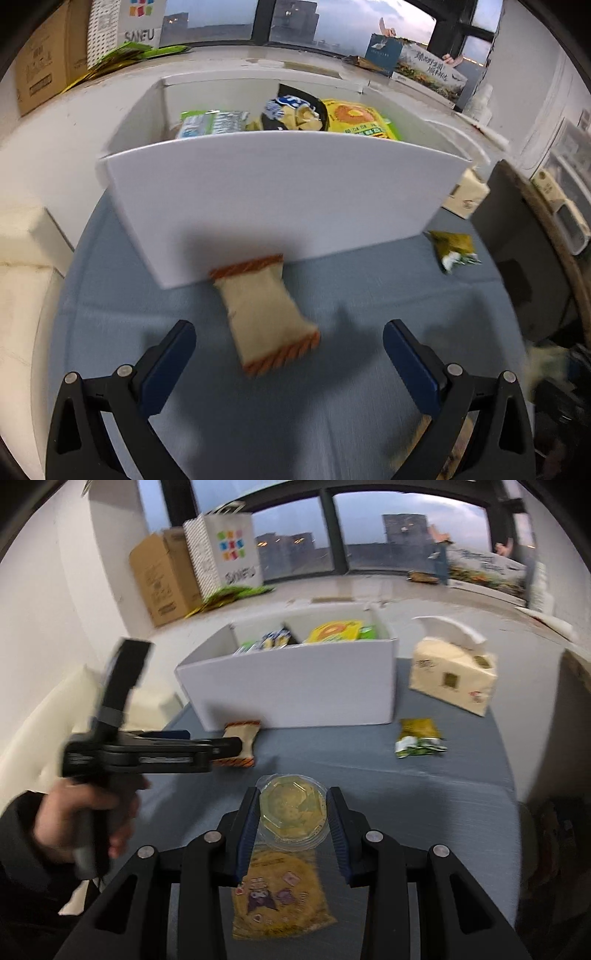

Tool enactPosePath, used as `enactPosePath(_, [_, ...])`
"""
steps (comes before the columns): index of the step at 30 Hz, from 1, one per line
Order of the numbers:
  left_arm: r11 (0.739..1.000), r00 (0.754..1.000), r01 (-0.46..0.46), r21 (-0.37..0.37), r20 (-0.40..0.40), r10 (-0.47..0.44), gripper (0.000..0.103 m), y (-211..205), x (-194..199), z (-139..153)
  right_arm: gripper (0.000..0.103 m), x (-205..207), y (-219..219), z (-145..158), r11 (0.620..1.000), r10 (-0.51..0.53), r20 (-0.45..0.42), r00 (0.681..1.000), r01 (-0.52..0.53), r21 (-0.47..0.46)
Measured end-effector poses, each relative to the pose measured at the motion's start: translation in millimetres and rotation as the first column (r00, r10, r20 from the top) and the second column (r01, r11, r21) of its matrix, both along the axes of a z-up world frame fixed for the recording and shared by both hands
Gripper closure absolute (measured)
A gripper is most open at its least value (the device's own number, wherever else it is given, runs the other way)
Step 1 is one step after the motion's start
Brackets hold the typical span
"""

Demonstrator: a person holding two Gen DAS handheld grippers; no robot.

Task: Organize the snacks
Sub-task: 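Grasp the clear snack cup with the right gripper while the left grasps the cream wafer, then lower the cup and wafer into the white box and open both grippers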

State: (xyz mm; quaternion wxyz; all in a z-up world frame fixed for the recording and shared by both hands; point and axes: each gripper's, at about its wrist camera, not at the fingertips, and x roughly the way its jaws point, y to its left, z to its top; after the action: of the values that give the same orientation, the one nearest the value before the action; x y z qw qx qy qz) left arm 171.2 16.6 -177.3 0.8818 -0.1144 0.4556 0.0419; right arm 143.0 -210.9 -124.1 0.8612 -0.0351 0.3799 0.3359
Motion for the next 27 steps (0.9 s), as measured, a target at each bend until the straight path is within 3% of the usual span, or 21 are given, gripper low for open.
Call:
enactPosePath(5, [0.996, 0.997, -0.018, 0.092, -0.068, 0.024, 0.002, -6, 27, -26, 0.064, 4, -19, 6, 0.998, -0.043, -0.002, 0.999, 0.043, 0.041])
enactPosePath(7, [0.993, 0.998, -0.014, 0.116, -0.066, 0.022, 0.022, -8, 27, -31, 0.064, 3, -22, 7, 0.998, -0.048, -0.002, 0.999, 0.048, 0.045])
enactPosePath(9, [0.989, 0.998, -0.01, 0.147, -0.054, 0.018, 0.05, -8, 24, -32, 0.064, 3, -24, 6, 0.997, -0.052, -0.007, 0.999, 0.052, 0.05])
enactPosePath(10, [0.992, 0.999, -0.006, 0.125, -0.049, 0.012, 0.052, -5, 21, -31, 0.064, 2, -26, 7, 0.997, -0.054, -0.008, 0.999, 0.054, 0.052])
enactPosePath(14, [0.994, 1.0, 0.017, 0.106, 0.006, -0.018, 0.054, 0, -2, -19, 0.064, -1, -25, 7, 0.997, -0.046, -0.006, 0.999, 0.046, 0.059])
enactPosePath(17, [0.999, 0.996, 0.045, 0.03, 0.07, -0.047, 0.055, 7, -29, -2, 0.064, 1, -22, 6, 0.997, -0.038, -0.007, 0.999, 0.039, 0.061])
enactPosePath(19, [0.998, 0.992, 0.051, 0.021, 0.116, -0.054, 0.055, 10, -46, 14, 0.064, -1, -20, 7, 0.997, -0.034, -0.005, 0.999, 0.034, 0.067])
enactPosePath(24, [0.998, 0.958, 0.054, -0.019, 0.282, -0.047, 0.055, 28, -84, 78, 0.064, 5, -7, 14, 0.997, -0.014, 0.004, 1.0, 0.014, 0.074])
enactPosePath(27, [0.998, 0.933, 0.066, -0.018, 0.356, -0.056, 0.055, 41, -83, 111, 0.064, 12, 2, 28, 0.995, 0.007, 0.019, 1.0, -0.009, 0.099])
